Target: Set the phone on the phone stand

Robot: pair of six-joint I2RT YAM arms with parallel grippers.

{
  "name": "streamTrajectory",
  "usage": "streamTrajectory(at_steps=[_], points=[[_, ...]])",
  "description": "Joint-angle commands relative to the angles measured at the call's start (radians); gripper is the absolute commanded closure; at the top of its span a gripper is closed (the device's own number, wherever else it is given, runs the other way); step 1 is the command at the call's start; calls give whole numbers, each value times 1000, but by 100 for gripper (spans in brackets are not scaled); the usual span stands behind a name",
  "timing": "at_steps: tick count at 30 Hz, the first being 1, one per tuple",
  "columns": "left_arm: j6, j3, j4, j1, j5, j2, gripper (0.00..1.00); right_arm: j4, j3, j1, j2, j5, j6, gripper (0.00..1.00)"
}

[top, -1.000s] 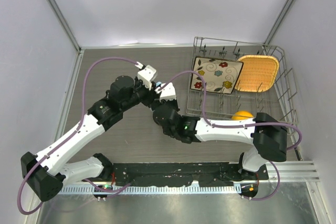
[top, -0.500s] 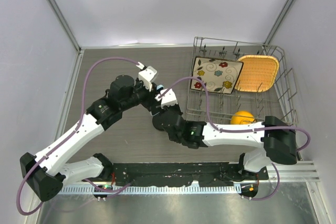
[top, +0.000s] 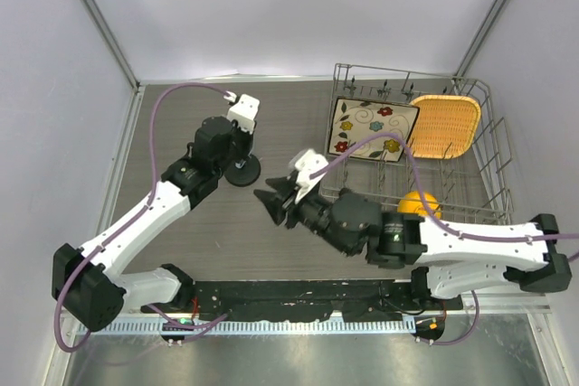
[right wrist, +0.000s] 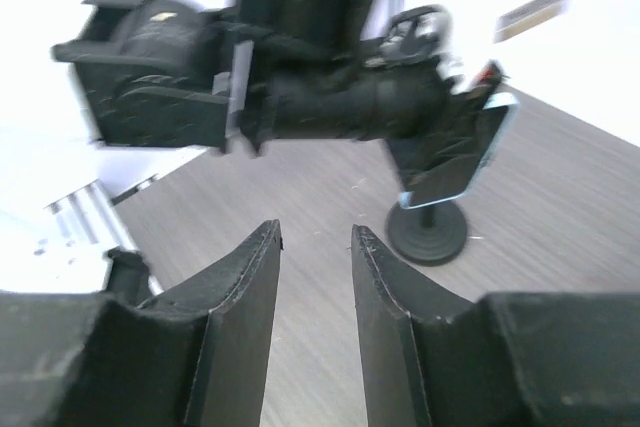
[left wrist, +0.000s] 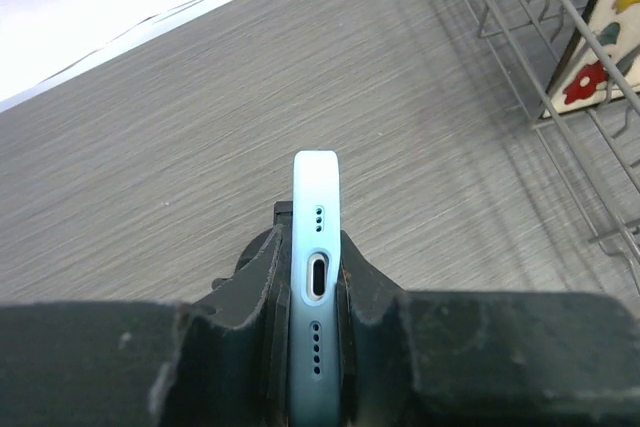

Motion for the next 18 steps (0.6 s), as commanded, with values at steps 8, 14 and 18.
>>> streamTrajectory(at_steps=[8,14,18], points=[[99,-9,0,-7,306,-166,100,-154,-46,-413,-140,-735,-77,55],[143,2,-73,-5,504,-258,100,-104,-57,-526,-82,-858,-155,48],[148,12,-100,-5,581,-287,100,-24,-80,-657,-36,-1087,-149,45]])
